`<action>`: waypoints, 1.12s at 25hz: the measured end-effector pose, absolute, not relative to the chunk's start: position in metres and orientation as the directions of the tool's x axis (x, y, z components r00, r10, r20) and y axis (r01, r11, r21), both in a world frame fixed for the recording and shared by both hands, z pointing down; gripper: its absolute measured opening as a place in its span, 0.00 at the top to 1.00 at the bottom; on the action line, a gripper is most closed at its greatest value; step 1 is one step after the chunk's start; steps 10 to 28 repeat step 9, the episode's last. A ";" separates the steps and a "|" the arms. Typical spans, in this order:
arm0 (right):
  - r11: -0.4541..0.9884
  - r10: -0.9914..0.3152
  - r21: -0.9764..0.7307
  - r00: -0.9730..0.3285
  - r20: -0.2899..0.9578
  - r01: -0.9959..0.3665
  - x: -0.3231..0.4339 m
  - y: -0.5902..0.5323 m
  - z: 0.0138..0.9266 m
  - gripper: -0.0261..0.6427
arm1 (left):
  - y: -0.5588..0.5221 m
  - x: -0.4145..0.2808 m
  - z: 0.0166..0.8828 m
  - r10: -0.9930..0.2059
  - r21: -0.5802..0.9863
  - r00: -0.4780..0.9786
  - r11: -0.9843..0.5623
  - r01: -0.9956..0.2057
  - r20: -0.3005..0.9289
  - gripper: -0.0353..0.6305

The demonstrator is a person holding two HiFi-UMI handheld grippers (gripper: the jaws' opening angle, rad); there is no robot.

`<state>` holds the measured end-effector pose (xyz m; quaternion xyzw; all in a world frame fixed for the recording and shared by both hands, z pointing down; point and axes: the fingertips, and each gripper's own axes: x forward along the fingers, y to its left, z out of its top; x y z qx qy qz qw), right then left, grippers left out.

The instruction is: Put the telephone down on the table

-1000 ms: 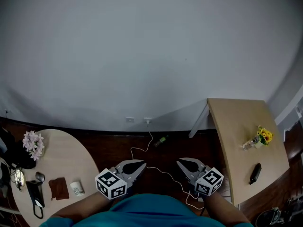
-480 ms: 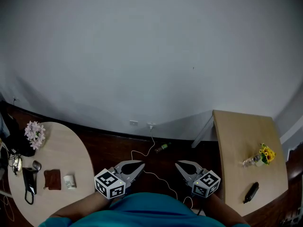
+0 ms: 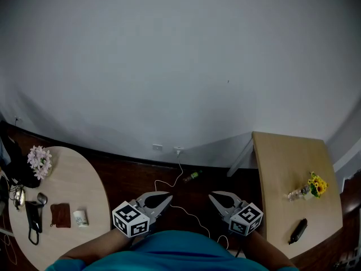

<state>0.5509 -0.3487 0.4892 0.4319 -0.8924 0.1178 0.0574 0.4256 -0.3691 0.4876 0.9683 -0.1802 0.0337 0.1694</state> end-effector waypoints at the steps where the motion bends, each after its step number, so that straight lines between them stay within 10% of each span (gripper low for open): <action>1: 0.598 -0.758 -0.160 -0.619 0.205 -0.785 0.552 -0.348 0.489 0.96 | -0.369 0.427 0.487 -0.334 0.315 0.934 -0.879 -0.357 0.127 0.94; 28: 0.598 -0.759 -0.149 -0.616 0.211 -0.787 0.558 -0.348 0.489 0.96 | -0.371 0.434 0.487 -0.323 0.313 0.937 -0.883 -0.350 0.134 0.94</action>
